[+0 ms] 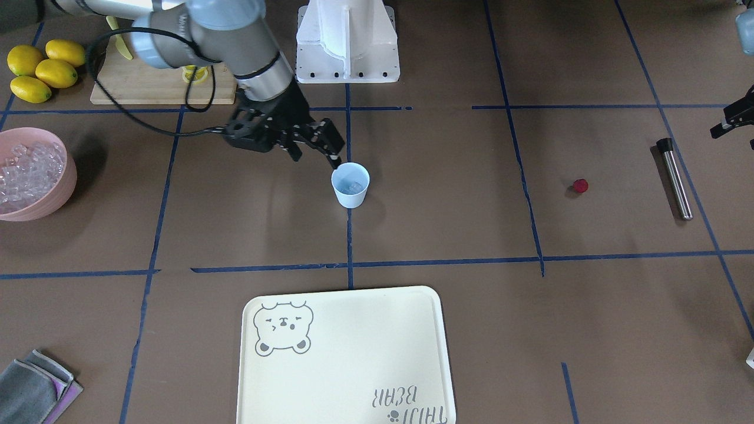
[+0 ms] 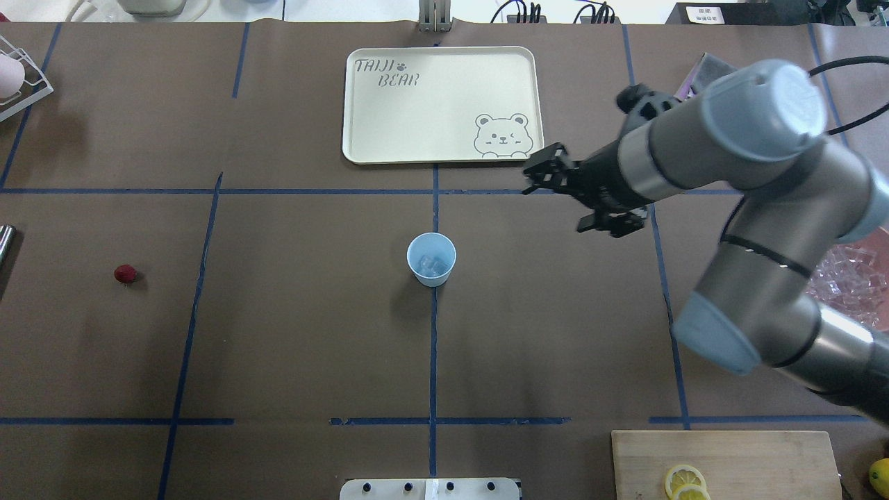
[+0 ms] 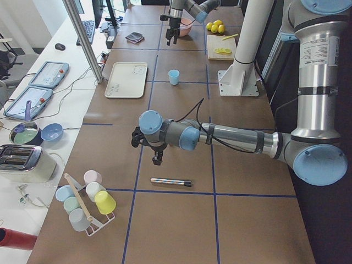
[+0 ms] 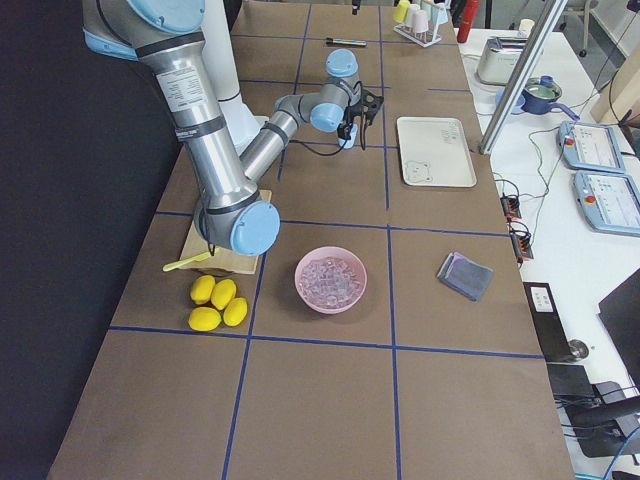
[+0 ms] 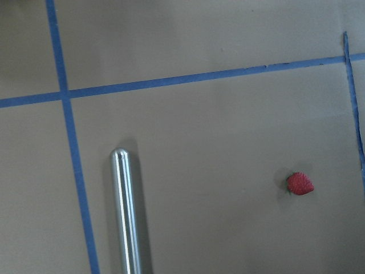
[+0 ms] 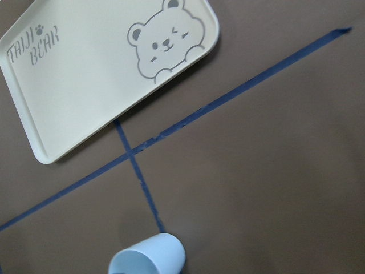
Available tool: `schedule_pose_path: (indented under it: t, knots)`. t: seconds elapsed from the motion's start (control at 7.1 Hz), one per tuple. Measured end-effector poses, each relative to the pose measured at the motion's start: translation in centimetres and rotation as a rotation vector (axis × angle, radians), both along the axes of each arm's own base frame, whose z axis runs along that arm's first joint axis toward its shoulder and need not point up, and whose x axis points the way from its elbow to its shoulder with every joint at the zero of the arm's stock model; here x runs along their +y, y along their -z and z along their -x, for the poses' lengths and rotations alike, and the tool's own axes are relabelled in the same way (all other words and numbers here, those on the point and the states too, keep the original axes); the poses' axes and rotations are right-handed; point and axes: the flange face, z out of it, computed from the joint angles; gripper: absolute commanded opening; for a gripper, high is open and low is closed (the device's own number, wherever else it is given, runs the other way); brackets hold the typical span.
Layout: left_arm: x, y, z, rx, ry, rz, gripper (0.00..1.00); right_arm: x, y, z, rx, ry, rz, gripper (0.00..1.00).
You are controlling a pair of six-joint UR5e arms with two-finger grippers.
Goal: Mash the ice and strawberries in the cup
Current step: 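Withdraw the right gripper toward the bowl while the left gripper reaches for the strawberry, then lower the left gripper onto the red strawberry and grasp it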
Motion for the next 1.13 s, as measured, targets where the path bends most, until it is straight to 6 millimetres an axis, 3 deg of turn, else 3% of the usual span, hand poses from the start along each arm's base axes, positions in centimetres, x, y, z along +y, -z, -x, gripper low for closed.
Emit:
schedule_pose_path:
  t: [0.28,0.42,0.56,0.84,1.13]
  knots:
    - [0.1,2.0,-7.4,-0.07,0.083,0.006,0.99,0.6,-8.6,-13.0,0.062,0.094,-0.086,0.99]
    - [0.8,2.7,-11.4,-0.091,0.121,0.003,0.99,1.5,-13.1,-18.1,0.103,0.135,-0.14,0.99]
    - [1.7,3.1,-14.9,-0.115,0.137,0.003,0.99,2.8,-17.4,-22.0,0.152,0.176,-0.196,0.99]
    - [3.1,3.2,-20.2,-0.163,0.149,-0.003,0.99,5.6,-24.6,-27.5,0.243,0.262,-0.298,0.99]
    - [3.9,3.0,-22.9,-0.192,0.154,-0.01,0.99,6.6,-26.9,-29.1,0.271,0.292,-0.328,0.99]
